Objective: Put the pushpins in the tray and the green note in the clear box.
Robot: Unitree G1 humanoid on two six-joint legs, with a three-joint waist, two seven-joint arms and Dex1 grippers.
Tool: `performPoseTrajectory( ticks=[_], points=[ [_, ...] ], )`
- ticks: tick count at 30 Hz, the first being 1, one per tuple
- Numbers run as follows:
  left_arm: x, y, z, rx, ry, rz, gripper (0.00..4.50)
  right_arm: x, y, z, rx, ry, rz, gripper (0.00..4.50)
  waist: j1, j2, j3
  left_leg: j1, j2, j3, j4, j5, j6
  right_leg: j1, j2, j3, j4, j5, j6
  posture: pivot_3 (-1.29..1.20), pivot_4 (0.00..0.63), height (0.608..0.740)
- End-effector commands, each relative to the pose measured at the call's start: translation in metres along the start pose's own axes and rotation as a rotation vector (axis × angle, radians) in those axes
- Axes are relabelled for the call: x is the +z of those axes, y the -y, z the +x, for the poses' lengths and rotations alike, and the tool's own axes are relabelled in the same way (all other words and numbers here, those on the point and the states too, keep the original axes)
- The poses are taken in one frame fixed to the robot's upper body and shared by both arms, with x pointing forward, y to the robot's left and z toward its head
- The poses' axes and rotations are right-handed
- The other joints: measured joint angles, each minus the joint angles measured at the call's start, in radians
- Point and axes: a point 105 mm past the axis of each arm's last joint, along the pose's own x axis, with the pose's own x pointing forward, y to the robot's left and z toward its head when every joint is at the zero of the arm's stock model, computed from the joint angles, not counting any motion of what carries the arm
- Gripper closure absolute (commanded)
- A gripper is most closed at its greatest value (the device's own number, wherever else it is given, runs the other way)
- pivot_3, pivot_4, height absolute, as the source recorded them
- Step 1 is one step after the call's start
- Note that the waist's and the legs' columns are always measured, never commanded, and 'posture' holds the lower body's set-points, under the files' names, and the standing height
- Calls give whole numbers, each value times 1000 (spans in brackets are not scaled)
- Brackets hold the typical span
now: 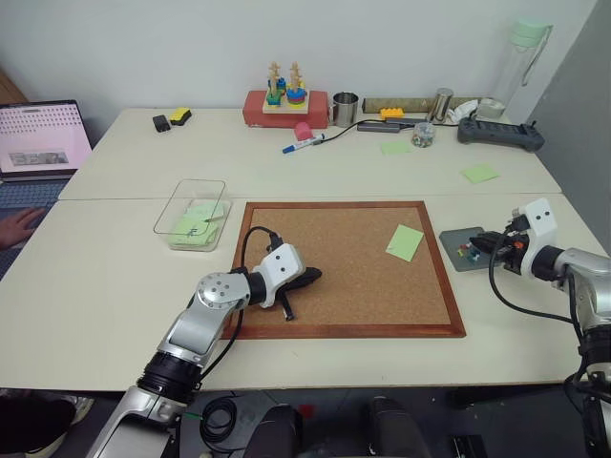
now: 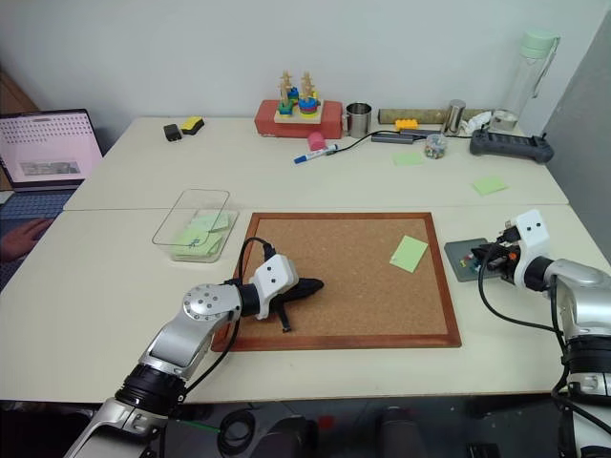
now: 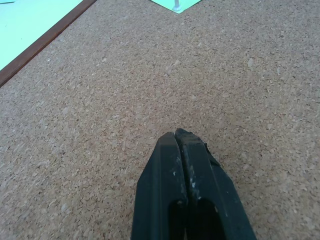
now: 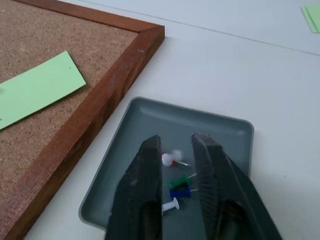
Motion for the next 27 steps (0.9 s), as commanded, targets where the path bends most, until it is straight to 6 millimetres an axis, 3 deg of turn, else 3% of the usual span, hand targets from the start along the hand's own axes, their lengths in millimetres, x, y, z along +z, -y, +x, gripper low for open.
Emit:
performPoseTrajectory(
  ticks=[1, 6, 9, 13, 18, 27],
  points=[
    [-28, 14, -2, -45, -108, -43, 4500, 13, 2, -4, -2, 30, -29, 2626, 0, 0, 0, 0, 0, 0, 0, 0, 0, 0, 0, 0, 0, 0, 0, 0, 150, 740],
    [-28, 14, -2, -44, -108, -44, 4500, 26, -2, -7, 28, 85, -38, 1592, 0, 0, 0, 0, 0, 0, 0, 0, 0, 0, 0, 0, 0, 0, 0, 0, 150, 740],
    [-29, 14, -3, -45, -108, -43, 4500, 45, -29, -10, 161, 125, -165, 1592, 0, 1, 0, 0, 0, 0, 0, 0, 0, 0, 0, 0, 0, 0, 0, 0, 150, 740],
    [-29, 14, -4, -51, -108, -42, 4500, 47, -64, -3, 281, 110, -317, 1592, -1, 1, -2, 0, 0, -1, 0, 0, 0, 0, 0, 0, 0, 0, 0, 0, 150, 740],
    [-28, 12, -6, -46, -105, -43, 4500, 49, -101, 18, 377, 144, -362, 1592, -2, 1, -2, 0, 0, -1, 0, 0, 0, 0, 1, -1, -1, 0, 0, 0, 150, 740],
    [-29, 13, -6, -45, -109, -44, 4500, 38, -119, 51, 406, 131, -352, 1592, -3, 1, -3, 0, 0, -3, 0, 0, 0, 0, 0, 0, 0, 0, 0, 0, 150, 740]
  ],
)
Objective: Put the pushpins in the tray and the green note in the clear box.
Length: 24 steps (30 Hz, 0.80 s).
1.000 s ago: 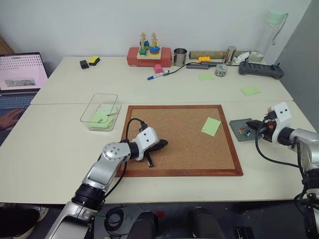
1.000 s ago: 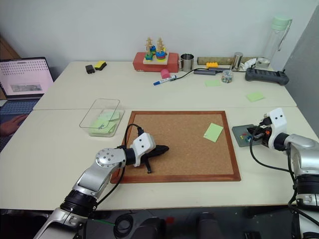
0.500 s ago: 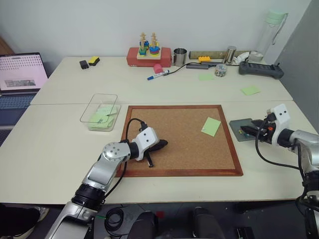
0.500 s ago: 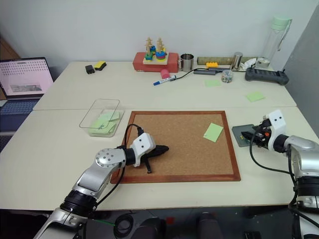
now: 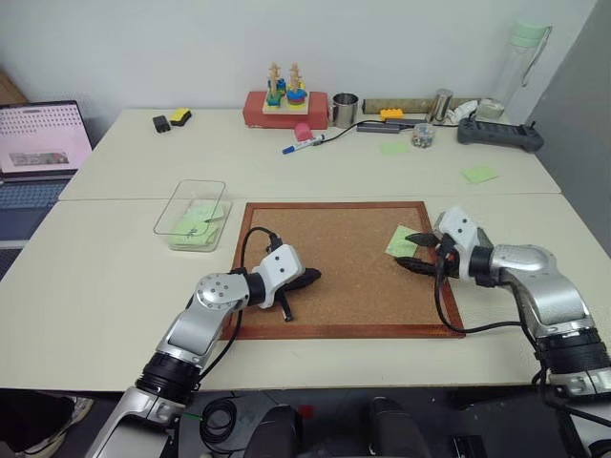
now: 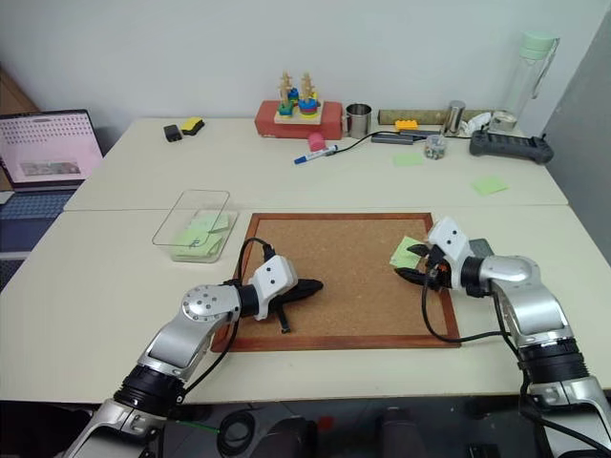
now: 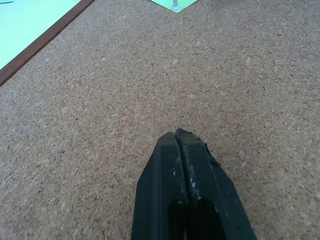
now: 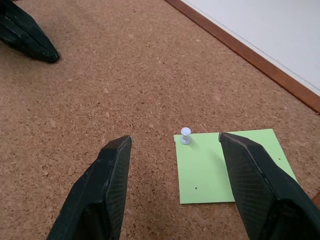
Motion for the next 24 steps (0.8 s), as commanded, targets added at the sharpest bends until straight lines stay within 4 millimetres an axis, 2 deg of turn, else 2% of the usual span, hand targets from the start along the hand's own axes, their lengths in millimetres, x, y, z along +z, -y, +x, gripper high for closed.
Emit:
performPoseTrajectory(
  ticks=[1, 9, 11, 14, 18, 24],
  points=[
    [-28, 12, -4, -44, -105, -48, 4500, 7, 6, 15, -22, 35, -25, 1592, -2, 0, -1, 1, 0, 1, 0, 0, 0, 0, 0, 0, 0, 0, 0, 0, 150, 740],
    [-28, 12, -3, -41, -106, -47, 4500, 1, 9, 28, -26, 45, -3, 1592, 0, 0, -1, 1, 0, 0, 0, 0, 0, 0, 0, 0, 0, 0, 0, 0, 150, 740],
    [-28, 11, -4, -40, -107, -46, 4500, 0, 9, 28, -23, 50, 5, 1879, -1, 0, -1, 2, 0, 0, 0, 0, 0, 0, 0, 0, 1, 0, 0, 0, 150, 740],
    [-28, 11, -4, -39, -108, -46, 4500, 0, 9, 29, -22, 57, 10, 2618, -1, 0, -1, 2, 0, 0, 0, 0, 0, 0, 0, 0, 1, 0, 0, 0, 150, 740],
    [-29, 11, -5, -39, -111, -44, 4500, 0, 8, 32, -20, 77, 29, 3253, -1, 0, -1, 2, 0, 0, 0, 0, 0, 0, 0, 0, 1, 0, 0, 0, 150, 740],
    [-29, 11, -5, -38, -113, -43, 4500, -1, 8, 31, -21, 80, 42, 4458, -1, 0, -1, 2, 0, 0, 0, 0, 0, 0, 0, 1, 1, 0, 0, 0, 150, 740]
  ],
)
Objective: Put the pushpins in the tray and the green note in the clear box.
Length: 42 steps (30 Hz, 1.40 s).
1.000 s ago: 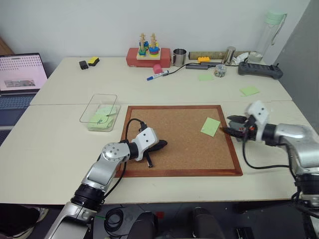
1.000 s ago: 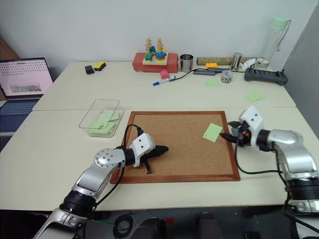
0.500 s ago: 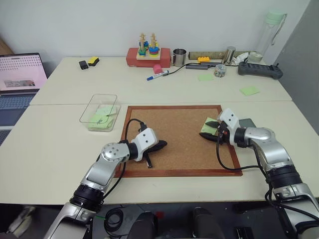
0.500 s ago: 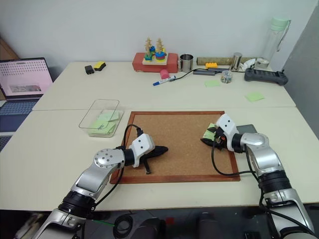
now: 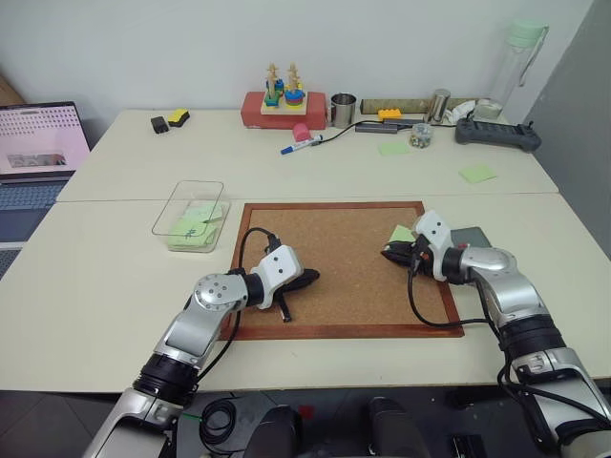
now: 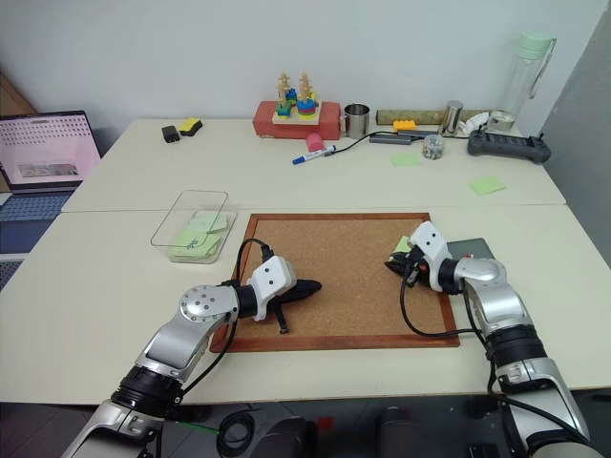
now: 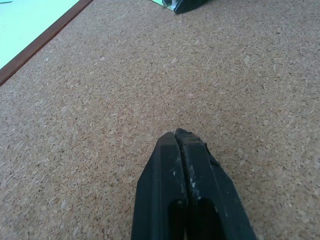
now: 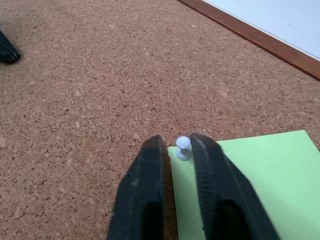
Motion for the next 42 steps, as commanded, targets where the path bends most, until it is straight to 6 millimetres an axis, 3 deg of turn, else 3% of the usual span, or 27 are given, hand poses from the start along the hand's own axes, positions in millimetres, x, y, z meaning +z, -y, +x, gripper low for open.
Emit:
performPoseTrajectory(
  ticks=[1, 10, 15, 25, 29, 36, 42],
  points=[
    [-29, 11, -4, -38, -109, -47, 4500, 16, 5, -3, -10, 61, -23, 4482, 0, 0, 0, 0, 0, 0, 0, 0, 0, 0, 0, 0, 0, 0, 0, 0, 150, 740],
    [-29, 12, -5, -31, -107, -57, 4500, 35, 6, -10, -2, 118, -50, 4482, 0, 0, 0, 0, 0, 0, 0, 0, 0, 0, 0, 0, 0, 0, 0, 0, 150, 740],
    [-27, 7, -3, 2, -86, -85, 4500, 58, -2, -18, 40, 149, -149, 4482, 0, 0, 0, 0, 0, 0, 0, 0, 0, -1, 0, 0, 0, 0, 0, 0, 150, 740],
    [17, -30, -10, 119, 117, -265, 4500, 66, -28, -26, 123, 93, -454, 4482, 3, 0, 0, -2, 0, -1, 1, 0, 0, -1, -1, -1, 0, 0, 0, 0, 150, 740],
    [40, -34, -17, 63, 230, -413, 3742, 68, -41, -27, 170, 87, -604, 4500, 2, -1, 0, -4, 0, -2, 1, 0, 0, -3, 0, -2, 0, 0, 0, 0, 150, 740],
    [60, -26, -22, -68, 305, -558, 2467, 75, -63, -27, 241, 122, -865, 4500, 3, -1, 1, -4, 0, -3, 1, 0, 0, -2, -1, -2, -1, 0, 0, 0, 150, 740],
    [81, -20, -19, -139, 382, -639, 1381, 81, -80, -25, 296, 174, -977, 4500, 4, -4, 2, -4, 0, -3, 1, 0, -1, -2, -1, -2, -1, 0, 0, 0, 150, 740]
  ],
)
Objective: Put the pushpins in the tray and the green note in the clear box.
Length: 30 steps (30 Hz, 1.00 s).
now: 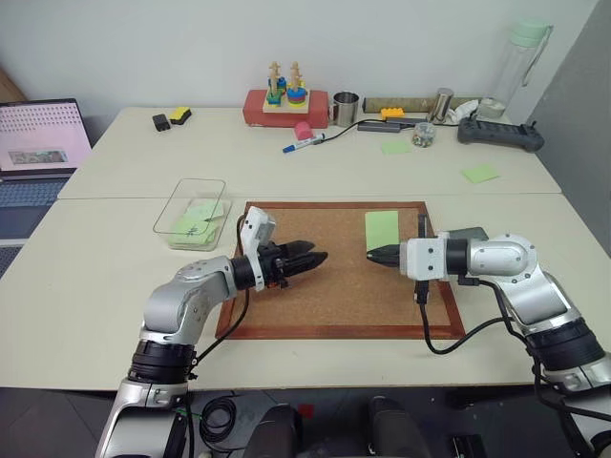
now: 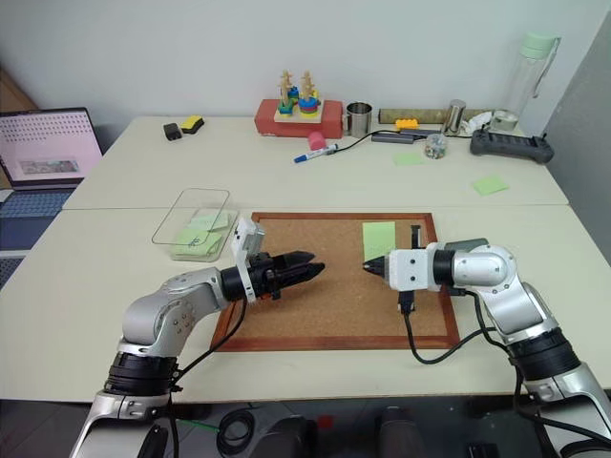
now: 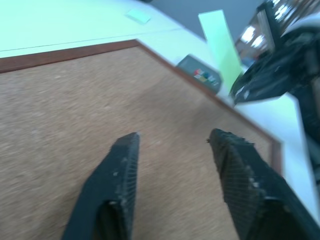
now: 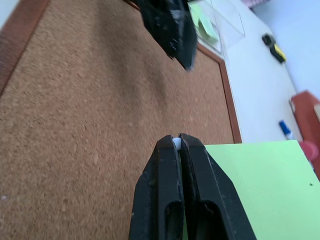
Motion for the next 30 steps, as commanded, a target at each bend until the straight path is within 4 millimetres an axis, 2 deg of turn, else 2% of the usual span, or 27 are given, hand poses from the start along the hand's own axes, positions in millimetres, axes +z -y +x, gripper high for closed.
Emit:
performPoseTrajectory(
  ticks=[1, 3, 7, 13, 17, 30],
  points=[
    [20, 13, 8, -50, 76, -2, 1231, 19, 2, 1, 13, 54, -116, 4500, 1, -1, 1, 0, 0, 0, 0, 0, 0, 0, 0, 0, 0, 0, 0, 0, 150, 740],
    [22, 19, 14, -73, 91, -19, 792, 24, 0, 4, 21, 70, -134, 4500, 1, -2, 1, 0, 0, 0, 0, 0, 0, 0, 0, 0, 0, 0, 0, 0, 150, 740],
    [26, 29, 23, -118, 125, -61, 792, 31, 0, 8, 31, 99, -160, 4500, 1, -2, 1, 0, 0, 0, 0, 0, -1, 0, 0, 0, 0, 0, 0, 0, 150, 740],
    [22, 34, 33, -134, 120, -77, 792, 38, -1, 13, 39, 129, -181, 4500, 1, -3, 2, 0, 0, 0, 0, 1, -1, 0, 0, 0, 0, 0, 0, 0, 150, 740],
    [22, 36, 35, -148, 138, -89, 1356, 42, -1, 15, 41, 147, -187, 4500, 1, -3, 2, 0, 0, 0, 0, 1, -1, 0, 0, 0, 0, 0, 0, 0, 150, 740],
    [15, 42, 33, -178, 114, -75, 3736, 43, 0, 18, 41, 164, -196, 4500, 1, -3, 2, 0, 0, 0, 0, 1, -1, 0, 0, 0, 0, 0, 0, 0, 150, 740]
  ],
)
